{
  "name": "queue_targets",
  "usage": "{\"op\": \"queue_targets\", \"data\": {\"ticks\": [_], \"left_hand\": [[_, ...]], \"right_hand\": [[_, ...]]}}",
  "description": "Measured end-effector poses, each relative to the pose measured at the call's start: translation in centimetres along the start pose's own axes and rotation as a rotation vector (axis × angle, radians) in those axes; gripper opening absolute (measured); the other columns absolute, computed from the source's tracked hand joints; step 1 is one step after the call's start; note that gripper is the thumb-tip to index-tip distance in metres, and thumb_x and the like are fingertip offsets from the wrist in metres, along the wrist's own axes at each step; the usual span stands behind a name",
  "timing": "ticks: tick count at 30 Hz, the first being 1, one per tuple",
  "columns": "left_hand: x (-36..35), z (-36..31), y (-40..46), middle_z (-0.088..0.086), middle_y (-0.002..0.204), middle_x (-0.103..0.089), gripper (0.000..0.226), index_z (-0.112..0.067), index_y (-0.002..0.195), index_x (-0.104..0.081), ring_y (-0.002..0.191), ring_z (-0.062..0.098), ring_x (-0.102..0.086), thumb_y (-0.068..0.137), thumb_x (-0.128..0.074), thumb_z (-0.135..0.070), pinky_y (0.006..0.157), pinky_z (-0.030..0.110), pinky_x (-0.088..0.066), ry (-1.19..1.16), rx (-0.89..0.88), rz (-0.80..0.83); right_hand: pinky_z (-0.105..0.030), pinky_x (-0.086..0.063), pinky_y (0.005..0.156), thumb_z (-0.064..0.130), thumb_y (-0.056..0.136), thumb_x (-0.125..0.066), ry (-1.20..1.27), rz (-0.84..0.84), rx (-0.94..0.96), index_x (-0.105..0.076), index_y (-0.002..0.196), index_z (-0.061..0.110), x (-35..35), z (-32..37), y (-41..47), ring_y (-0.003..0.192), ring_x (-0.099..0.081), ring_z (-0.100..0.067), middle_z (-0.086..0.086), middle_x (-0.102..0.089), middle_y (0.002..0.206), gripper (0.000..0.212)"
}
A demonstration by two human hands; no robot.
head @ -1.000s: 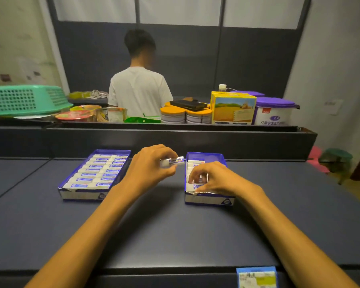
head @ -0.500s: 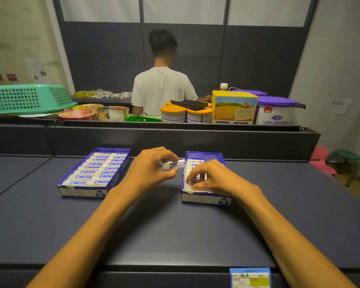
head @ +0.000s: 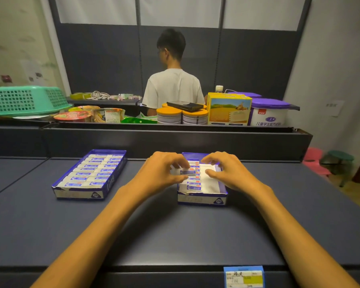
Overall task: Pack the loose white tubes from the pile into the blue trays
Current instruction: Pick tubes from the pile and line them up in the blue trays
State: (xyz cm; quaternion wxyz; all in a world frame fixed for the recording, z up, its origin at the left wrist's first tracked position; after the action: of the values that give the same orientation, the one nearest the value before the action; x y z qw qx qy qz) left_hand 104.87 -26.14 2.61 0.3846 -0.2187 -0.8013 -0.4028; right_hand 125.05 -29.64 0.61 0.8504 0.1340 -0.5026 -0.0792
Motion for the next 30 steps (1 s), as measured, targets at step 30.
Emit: {"op": "queue_targets", "data": {"ticks": [30], "left_hand": [[-2.7, -1.7, 1.4, 0.002, 0.113, -0.070, 0.023, -0.015, 0.110, -0.072, 0.100, 0.015, -0.063, 0.088, -0.068, -0.022, 0.078, 0.020, -0.051, 0.221, 0.051, 0.443]], "right_hand": [[-0.022, -0.036, 0.088, 0.023, 0.087, -0.070, -0.052, 0.012, -0.090, -0.052, 0.124, 0.031, -0.7, -1.7, -0.1, 0.123, -0.042, -0.009, 0.008, -0.049, 0.135, 0.042]]}}
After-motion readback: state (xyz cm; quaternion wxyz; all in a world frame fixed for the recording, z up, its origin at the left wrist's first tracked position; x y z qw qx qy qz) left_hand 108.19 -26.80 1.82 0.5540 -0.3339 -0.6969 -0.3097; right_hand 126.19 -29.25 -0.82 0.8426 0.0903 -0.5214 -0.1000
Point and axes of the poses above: each hand's wrist, its own y-axis towards the middle knuckle, its own x-axis out of the back of the hand, z = x × y, the point moved 4 cm from there along y, towards the middle knuckle
